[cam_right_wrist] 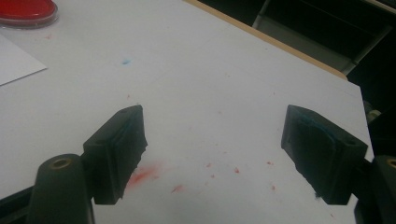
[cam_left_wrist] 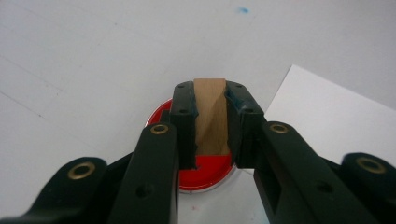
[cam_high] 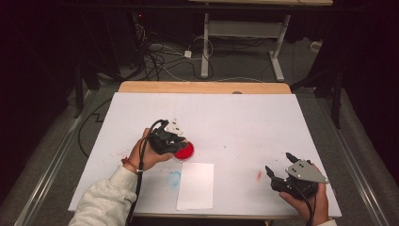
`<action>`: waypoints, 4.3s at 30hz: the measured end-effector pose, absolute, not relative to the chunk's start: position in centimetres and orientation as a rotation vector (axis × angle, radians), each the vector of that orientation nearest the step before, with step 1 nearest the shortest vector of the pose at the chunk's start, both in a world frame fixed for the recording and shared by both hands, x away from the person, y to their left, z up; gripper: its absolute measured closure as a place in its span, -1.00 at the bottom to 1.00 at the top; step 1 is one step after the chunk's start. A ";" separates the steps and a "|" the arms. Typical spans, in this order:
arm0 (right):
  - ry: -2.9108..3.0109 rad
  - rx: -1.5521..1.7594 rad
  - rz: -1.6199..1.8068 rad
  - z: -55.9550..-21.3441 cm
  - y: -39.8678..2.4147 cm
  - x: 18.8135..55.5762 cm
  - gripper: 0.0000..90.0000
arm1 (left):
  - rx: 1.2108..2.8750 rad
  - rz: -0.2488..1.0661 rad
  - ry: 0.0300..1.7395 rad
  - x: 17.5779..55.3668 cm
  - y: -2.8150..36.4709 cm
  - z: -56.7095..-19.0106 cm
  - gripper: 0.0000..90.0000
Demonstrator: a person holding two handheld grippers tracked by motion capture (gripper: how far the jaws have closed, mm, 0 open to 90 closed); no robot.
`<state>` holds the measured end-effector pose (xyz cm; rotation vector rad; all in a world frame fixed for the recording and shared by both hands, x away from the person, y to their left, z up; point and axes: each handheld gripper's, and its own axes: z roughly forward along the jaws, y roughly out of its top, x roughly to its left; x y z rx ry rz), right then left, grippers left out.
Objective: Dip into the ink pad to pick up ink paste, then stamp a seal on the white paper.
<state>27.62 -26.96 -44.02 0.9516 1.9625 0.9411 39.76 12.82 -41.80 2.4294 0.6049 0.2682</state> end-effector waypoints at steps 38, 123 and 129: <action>1.976 0.947 0.930 -44.2 -26.9 27.8 -0.51 | 2.473 0.164 0.696 41.7 12.5 -45.4 0.64; 1.980 0.922 0.946 -43.9 -26.8 27.1 -0.50 | 2.277 0.384 0.470 34.3 14.5 -36.2 0.64; 1.984 0.921 0.947 -44.0 -26.7 27.1 -0.50 | 2.298 0.372 0.432 33.3 14.0 -36.5 0.64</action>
